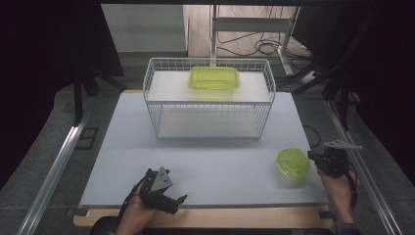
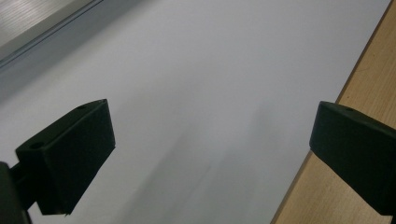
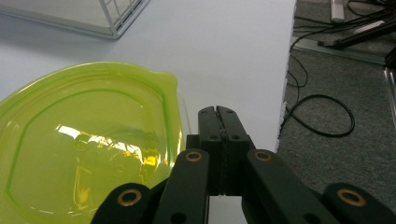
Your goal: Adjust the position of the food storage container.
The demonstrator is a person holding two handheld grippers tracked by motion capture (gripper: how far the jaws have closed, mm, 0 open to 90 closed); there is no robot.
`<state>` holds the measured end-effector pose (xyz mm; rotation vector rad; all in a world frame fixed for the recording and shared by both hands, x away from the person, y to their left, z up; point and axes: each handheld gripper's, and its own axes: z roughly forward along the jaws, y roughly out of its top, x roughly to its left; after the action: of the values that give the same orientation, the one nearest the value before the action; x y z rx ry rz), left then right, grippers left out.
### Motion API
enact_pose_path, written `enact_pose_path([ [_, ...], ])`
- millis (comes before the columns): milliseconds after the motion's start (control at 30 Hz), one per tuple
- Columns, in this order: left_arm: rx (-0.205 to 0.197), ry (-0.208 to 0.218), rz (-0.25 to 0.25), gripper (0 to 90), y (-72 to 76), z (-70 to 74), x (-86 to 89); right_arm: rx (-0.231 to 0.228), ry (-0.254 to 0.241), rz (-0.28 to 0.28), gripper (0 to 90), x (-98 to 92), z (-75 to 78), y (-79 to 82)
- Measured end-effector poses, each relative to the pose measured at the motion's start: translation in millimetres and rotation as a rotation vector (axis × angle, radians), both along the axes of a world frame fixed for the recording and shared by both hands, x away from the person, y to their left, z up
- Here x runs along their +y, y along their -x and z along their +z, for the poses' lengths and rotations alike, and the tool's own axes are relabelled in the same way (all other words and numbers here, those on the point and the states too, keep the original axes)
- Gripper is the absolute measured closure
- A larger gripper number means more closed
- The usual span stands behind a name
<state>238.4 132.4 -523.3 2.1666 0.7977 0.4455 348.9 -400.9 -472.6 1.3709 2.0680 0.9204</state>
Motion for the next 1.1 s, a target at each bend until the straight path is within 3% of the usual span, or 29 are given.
enact_pose_path([
  [533, 0.001, -0.004, 0.003, 0.0, -0.3, 0.0, 0.6, 0.058, -0.014, 0.017, 88.7, 15.9, -2.4, 12.2],
  [833, 0.001, -0.009, 0.002, 0.0, -0.3, -0.3, 0.0, 0.081, -0.013, 0.069, 88.7, 36.9, -2.1, 16.1],
  [1100, 0.001, -0.011, 0.002, 0.0, -0.2, -0.3, -0.2, 0.121, -0.047, 0.128, 88.5, 57.3, -3.1, 23.0],
])
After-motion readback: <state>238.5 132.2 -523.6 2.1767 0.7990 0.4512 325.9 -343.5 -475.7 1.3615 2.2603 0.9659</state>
